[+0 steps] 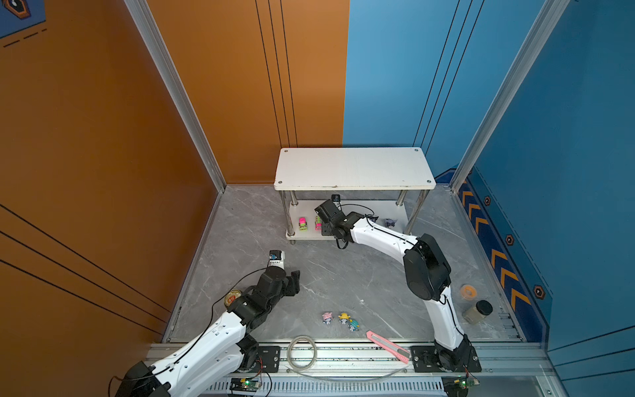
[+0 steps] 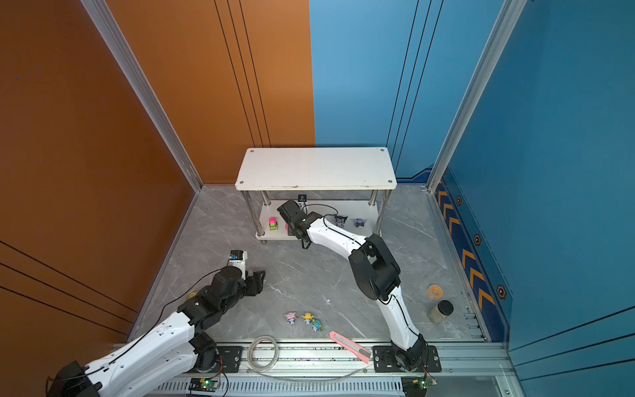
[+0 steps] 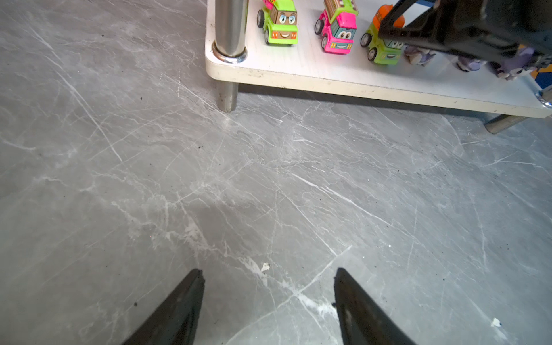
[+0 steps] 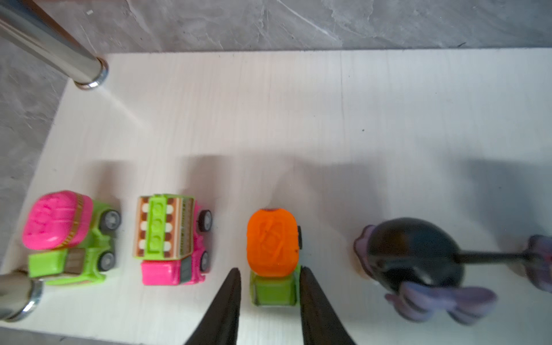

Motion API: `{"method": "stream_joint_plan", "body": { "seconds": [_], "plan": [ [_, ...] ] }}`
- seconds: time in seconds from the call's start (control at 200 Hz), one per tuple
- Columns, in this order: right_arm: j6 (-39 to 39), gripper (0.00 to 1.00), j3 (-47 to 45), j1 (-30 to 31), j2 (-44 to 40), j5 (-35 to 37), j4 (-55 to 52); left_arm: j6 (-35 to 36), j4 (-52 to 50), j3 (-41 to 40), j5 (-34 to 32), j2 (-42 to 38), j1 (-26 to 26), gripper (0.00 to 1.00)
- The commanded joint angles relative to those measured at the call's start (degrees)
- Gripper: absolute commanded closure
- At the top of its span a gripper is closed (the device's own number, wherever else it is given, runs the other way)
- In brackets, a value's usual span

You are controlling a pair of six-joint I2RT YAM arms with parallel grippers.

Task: Organize plastic toys on shelves
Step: Place the plastic toy on the shelf.

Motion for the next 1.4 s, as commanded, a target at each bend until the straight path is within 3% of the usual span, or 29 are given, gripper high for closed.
{"method": "stream_joint_plan", "body": {
  "seconds": [0.0,0.696,1.191,1.392],
  "plan": [
    [-0.06,0.69,1.96,-0.49,0.83,0.55,-0.53,0.8,0.51,1.35,0.68,0.06,0.43,0.29],
    [0.0,0.73,2.02,-0.5,0.22,0.43,-0.33,0.81,-0.05,1.62,0.66,-0.36,0.41,0.29],
    [0.99,0.73,-11.67,4.47,-11.8,1.86,4.32,2.1,-4.59,4.06,-1.05,-5.01,0.8,0.3],
    [1.61,0.84,-13.23,4.4,-11.75,1.43,5.2,2.34,-5.35,4.5,-0.78,-5.16,1.31,0.3]
  ]
}}
